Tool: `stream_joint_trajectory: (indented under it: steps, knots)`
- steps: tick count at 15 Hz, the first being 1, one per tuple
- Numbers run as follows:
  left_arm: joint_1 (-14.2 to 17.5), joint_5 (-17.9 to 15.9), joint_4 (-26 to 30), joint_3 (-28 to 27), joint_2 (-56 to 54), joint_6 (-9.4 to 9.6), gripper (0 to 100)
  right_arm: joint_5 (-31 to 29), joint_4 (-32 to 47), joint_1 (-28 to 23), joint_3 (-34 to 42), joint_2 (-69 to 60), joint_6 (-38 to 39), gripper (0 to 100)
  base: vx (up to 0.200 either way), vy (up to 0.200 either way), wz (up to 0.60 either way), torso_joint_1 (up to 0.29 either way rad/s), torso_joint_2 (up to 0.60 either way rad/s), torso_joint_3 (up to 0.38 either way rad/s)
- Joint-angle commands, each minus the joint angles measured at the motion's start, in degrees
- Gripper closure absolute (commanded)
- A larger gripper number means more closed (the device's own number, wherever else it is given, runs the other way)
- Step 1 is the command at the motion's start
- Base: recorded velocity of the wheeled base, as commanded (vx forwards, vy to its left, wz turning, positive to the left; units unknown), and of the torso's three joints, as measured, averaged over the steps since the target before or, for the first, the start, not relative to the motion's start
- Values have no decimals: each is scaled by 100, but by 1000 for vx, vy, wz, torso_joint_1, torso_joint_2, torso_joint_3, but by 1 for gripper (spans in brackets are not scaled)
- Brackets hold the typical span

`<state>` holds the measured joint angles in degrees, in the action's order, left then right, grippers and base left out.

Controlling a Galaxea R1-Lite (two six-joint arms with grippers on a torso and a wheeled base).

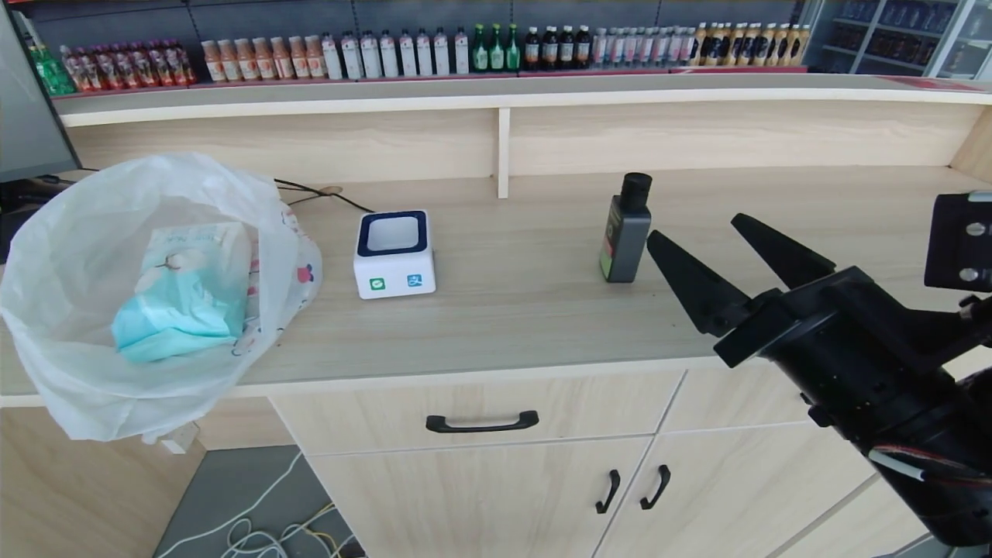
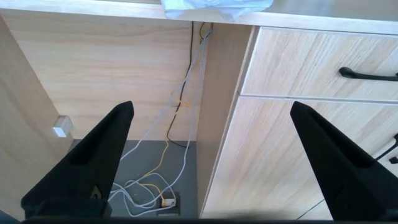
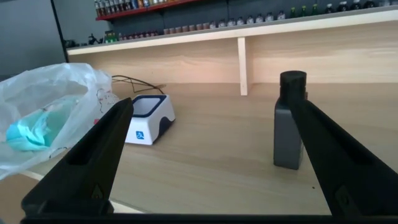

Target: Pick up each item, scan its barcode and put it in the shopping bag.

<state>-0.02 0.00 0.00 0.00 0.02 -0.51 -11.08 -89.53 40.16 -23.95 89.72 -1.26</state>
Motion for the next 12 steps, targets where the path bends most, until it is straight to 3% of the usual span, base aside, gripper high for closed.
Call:
stream_joint_trajectory:
  steps: [1, 2, 8, 12]
  knots:
    - [-6, 0, 0, 0, -2, 25, 0, 9, -3, 1, -4, 133, -6, 0, 0, -200, 0, 7, 2, 7]
    - [-6, 0, 0, 0, -2, 25, 0, 27, -12, 1, -4, 221, -6, 0, 0, -200, 0, 2, 2, -2]
    - [2, 0, 0, 0, -2, 34, 0, -52, -30, 1, -136, 915, -15, 0, 0, 0, 0, 0, 0, 0]
    - [2, 0, 0, 0, -2, 34, 0, -201, -3, 71, -637, 1329, -68, 0, 0, 0, 0, 0, 0, 0]
